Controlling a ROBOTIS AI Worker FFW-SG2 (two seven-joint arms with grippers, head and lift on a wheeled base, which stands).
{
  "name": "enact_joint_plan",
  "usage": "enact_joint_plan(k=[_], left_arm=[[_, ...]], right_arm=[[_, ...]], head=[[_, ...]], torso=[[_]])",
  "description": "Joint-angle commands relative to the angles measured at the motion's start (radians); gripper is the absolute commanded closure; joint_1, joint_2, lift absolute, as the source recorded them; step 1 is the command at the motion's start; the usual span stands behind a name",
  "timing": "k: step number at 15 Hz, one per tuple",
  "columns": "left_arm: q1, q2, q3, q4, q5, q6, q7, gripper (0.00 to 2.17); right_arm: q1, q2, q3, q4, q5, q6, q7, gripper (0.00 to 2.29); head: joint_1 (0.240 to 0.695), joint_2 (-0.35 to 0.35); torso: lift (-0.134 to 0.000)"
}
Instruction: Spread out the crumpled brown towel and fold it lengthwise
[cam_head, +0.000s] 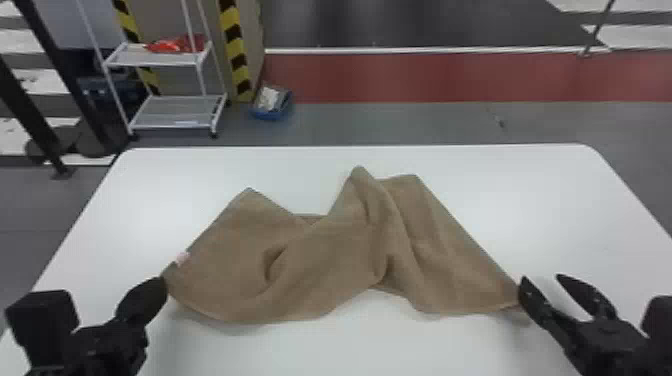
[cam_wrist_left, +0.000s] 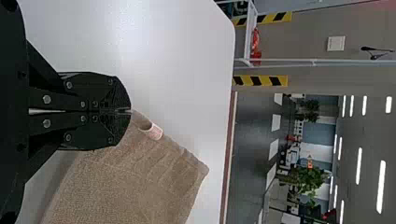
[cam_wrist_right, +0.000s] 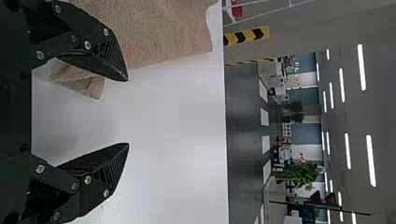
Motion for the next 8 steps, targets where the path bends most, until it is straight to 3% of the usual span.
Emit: enact_joint_plan(k=[1, 8], left_arm=[[0.000, 0.000, 0.001, 0.004, 0.000, 0.000, 0.000, 1.35], [-0.006, 0.000, -0.001, 0.016, -0.002, -0.003, -0.005, 1.35]], right_arm=[[0.007, 0.008, -0.009, 0.004, -0.022, -0.033, 0.015, 0.47], [-0.029, 0.023, -0.003, 0.009, 0.033, 0.105, 0.012, 0.47]], head=[[0.695, 0.023], [0.695, 0.027]], torso=[[-0.128], [-0.128]])
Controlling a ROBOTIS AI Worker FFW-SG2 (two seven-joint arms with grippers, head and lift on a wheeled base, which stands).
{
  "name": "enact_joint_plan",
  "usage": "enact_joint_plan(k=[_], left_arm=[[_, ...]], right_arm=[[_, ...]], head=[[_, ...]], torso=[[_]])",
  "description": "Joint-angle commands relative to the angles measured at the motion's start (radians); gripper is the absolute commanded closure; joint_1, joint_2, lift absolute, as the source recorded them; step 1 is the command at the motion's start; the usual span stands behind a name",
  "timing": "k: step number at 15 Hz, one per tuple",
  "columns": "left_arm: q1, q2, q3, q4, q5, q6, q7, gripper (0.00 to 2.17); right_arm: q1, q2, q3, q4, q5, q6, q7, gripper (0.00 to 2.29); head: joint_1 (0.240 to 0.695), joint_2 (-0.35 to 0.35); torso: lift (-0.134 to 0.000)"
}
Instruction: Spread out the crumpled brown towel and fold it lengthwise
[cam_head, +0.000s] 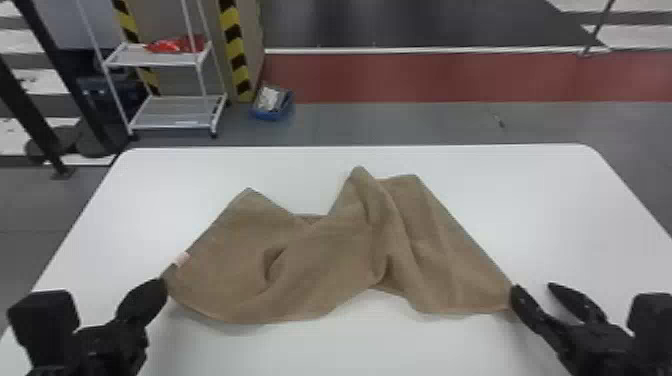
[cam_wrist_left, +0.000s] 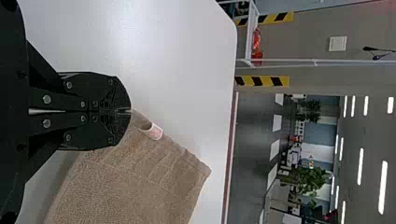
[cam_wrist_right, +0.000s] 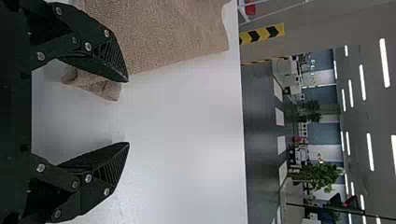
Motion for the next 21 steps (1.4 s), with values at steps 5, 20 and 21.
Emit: enact_joint_plan(k=[5, 20, 21], left_arm=[[0.003, 0.000, 0.000, 0.001, 0.000, -0.003, -0.001, 1.35], [0.004, 0.002, -0.005, -0.004, 0.000, -0.009, -0.003, 1.35], [0.004, 0.002, -0.005, -0.004, 0.000, -0.009, -0.003, 1.35]], right_arm=[[0.023, 0.008, -0.018, -0.042, -0.003, 0.002, -0.003, 0.47], [-0.003, 0.005, -0.024, -0.051, 0.006, 0.119, 0.000, 0.62], [-0.004, 0.005, -0.019, -0.051, 0.006, 0.119, 0.003, 0.62]], head=[[0.695, 0.031], [0.695, 0.015], [0.695, 0.015]], torso=[[-0.128], [-0.128], [-0.128]])
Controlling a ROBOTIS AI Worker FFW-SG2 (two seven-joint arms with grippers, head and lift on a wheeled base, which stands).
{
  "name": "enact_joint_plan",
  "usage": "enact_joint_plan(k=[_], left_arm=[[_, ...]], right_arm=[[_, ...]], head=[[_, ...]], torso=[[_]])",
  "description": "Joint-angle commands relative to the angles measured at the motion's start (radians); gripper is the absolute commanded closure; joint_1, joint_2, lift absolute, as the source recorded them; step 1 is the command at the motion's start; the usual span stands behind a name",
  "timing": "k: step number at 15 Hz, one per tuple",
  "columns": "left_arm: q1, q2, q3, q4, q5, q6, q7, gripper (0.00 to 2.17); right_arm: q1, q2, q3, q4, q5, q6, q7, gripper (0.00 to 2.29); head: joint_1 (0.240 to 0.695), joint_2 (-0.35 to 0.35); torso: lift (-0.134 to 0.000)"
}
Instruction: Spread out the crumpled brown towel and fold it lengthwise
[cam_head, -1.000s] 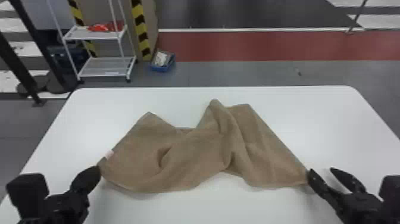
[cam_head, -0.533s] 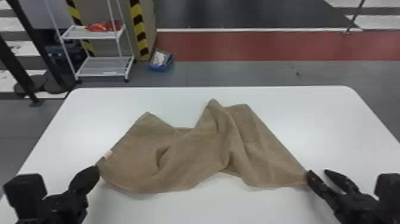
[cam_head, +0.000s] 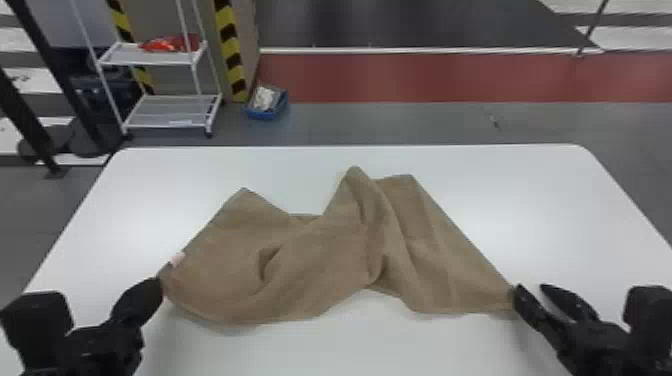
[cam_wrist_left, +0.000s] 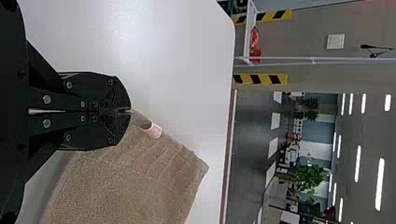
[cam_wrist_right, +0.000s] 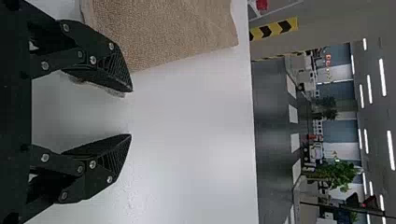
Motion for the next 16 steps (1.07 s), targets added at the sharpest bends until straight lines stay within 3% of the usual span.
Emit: enact_joint_plan(k=[1, 16], left_arm=[[0.000, 0.000, 0.000, 0.003, 0.000, -0.001, 0.001, 1.35], [-0.008, -0.002, -0.005, 0.012, 0.000, -0.001, -0.004, 1.35]], right_arm=[[-0.006, 0.001, 0.009, 0.000, 0.001, 0.006, 0.002, 0.62], [0.004, 0.007, 0.026, -0.057, -0.007, 0.059, 0.034, 0.67]], head=[[0.695, 0.016], [0.695, 0.060]], torso=[[-0.128], [-0.128]])
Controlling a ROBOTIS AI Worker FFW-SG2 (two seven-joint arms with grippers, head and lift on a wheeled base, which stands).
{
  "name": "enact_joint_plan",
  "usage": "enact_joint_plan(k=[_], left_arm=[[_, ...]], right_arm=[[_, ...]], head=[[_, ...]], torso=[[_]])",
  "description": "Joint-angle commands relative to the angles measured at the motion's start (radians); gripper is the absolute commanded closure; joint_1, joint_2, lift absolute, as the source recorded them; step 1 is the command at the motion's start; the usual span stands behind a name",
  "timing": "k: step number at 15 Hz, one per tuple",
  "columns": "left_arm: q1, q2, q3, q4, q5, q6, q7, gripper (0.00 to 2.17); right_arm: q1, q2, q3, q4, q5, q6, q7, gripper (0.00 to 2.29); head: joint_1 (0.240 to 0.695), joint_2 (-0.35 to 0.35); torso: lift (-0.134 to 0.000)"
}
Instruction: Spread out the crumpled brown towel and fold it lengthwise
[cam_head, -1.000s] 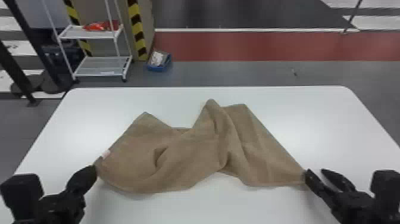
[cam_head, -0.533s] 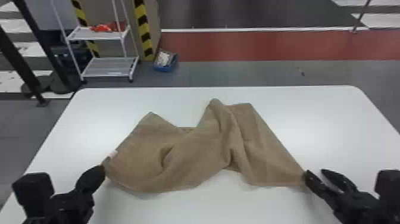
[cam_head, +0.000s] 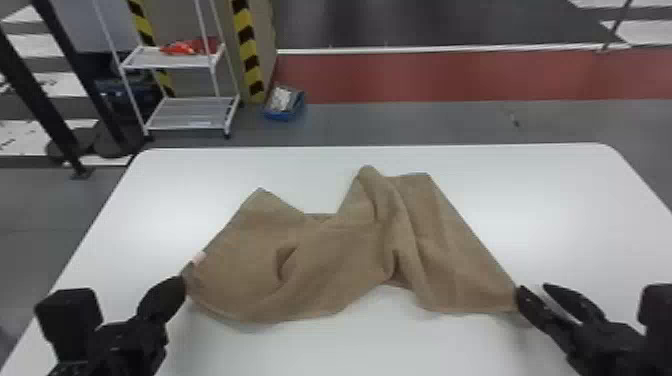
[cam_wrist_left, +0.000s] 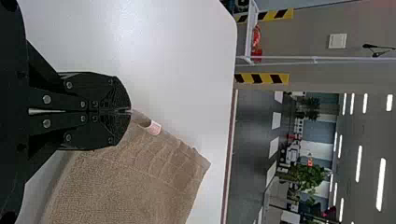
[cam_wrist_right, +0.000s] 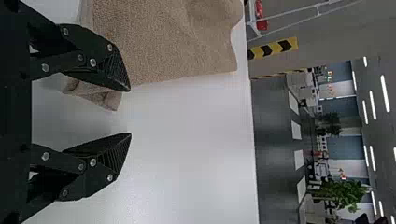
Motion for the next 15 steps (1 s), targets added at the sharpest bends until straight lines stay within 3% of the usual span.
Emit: enact_joint_plan(k=[1, 5, 7, 9, 11, 13, 15], left_arm=[[0.000, 0.000, 0.000, 0.000, -0.001, 0.000, 0.000, 1.35], [-0.002, 0.000, -0.002, 0.002, -0.001, 0.000, -0.001, 1.35], [-0.002, 0.000, -0.002, 0.002, -0.001, 0.000, -0.001, 1.35], [-0.002, 0.000, -0.002, 0.002, -0.001, 0.000, -0.001, 1.35], [-0.002, 0.000, -0.002, 0.002, -0.001, 0.000, -0.001, 1.35], [-0.002, 0.000, -0.002, 0.000, -0.001, -0.003, -0.001, 1.35], [-0.002, -0.002, -0.002, 0.000, -0.001, 0.000, -0.001, 1.35]], right_arm=[[-0.003, 0.000, 0.000, 0.007, -0.007, 0.000, 0.000, 0.67], [-0.012, 0.002, 0.006, 0.019, 0.000, 0.022, 0.001, 0.67], [-0.017, 0.002, 0.009, 0.017, -0.001, 0.053, 0.017, 0.82], [-0.018, 0.002, 0.009, 0.014, 0.000, 0.056, 0.018, 0.83], [-0.018, 0.000, 0.008, 0.008, -0.004, 0.077, 0.029, 1.20], [-0.017, 0.002, 0.005, 0.002, -0.009, 0.077, 0.046, 1.36], [-0.012, 0.002, 0.005, -0.020, -0.010, 0.071, 0.049, 1.36]], head=[[0.695, 0.060], [0.695, 0.059], [0.695, 0.061], [0.695, 0.067], [0.695, 0.070], [0.695, 0.075], [0.695, 0.079]], torso=[[-0.128], [-0.128], [-0.128], [-0.128], [-0.128], [-0.128], [-0.128]])
